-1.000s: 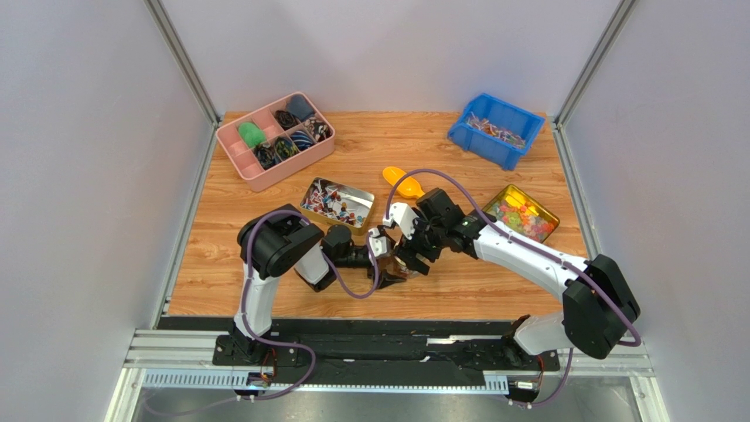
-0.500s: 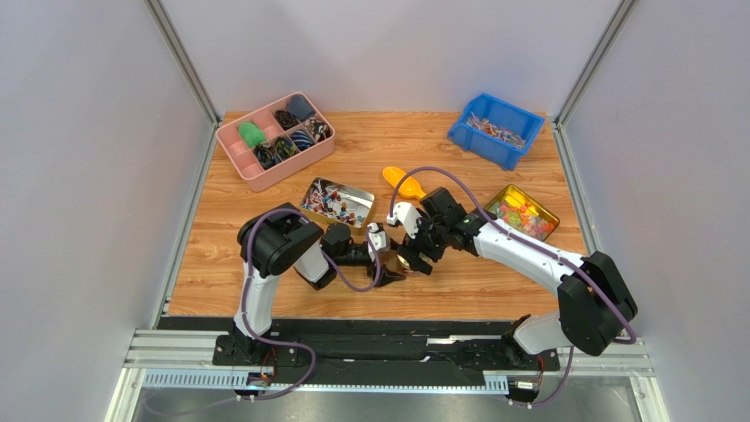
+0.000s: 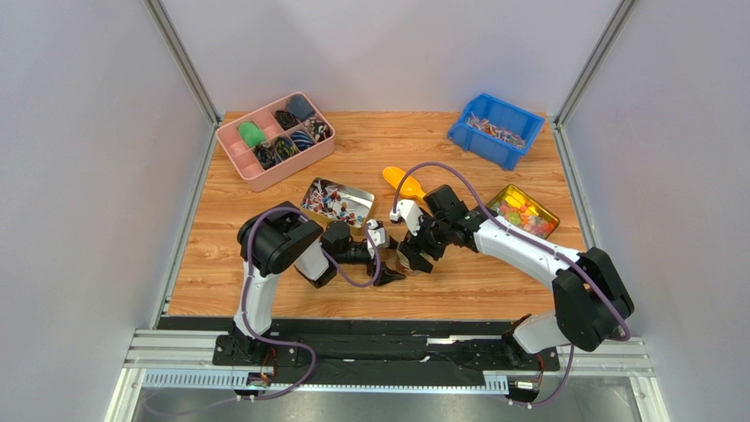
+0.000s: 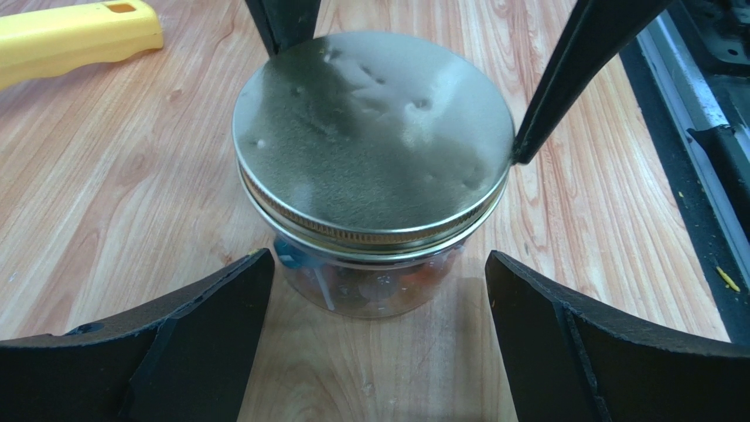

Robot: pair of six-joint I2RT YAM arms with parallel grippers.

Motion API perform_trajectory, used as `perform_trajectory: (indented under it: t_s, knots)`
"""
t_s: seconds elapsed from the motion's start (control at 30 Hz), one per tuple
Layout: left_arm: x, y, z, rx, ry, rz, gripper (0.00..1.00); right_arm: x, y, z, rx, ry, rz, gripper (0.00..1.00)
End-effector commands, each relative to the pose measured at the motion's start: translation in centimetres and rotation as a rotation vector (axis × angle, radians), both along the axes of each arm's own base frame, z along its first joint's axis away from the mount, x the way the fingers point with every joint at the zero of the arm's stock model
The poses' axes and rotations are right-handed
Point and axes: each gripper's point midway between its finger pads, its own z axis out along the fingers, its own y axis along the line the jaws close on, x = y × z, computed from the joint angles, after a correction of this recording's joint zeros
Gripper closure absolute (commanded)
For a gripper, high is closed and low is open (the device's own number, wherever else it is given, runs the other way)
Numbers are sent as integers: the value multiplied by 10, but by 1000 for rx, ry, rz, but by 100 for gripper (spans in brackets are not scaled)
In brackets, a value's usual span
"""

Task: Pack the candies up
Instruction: Close the bottle lid on the packing bottle.

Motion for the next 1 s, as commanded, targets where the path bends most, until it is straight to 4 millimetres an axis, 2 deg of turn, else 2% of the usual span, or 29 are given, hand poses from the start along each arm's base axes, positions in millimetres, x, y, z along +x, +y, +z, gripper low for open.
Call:
perform_trajectory:
  t_s: [0.0,0.17,0.5,0.67,0.97]
  knots:
    - [5,-11,43,-150,-131,-48,1,-7,-11,-24,-47,61,-19,25]
    - [1,-12,49,-160,-134,-72,1,1,-7,-23,-37,47,-42,26]
    - [5,-14,52,-166,-143,-57,1,15,8,-21,-102,-58,-41,26]
    - [10,-13,51,-160,-148,-24,1,18,8,-23,-113,-61,-48,26]
    - [10,-13,47,-156,-154,-32,11,14,12,-14,-84,-52,-36,14]
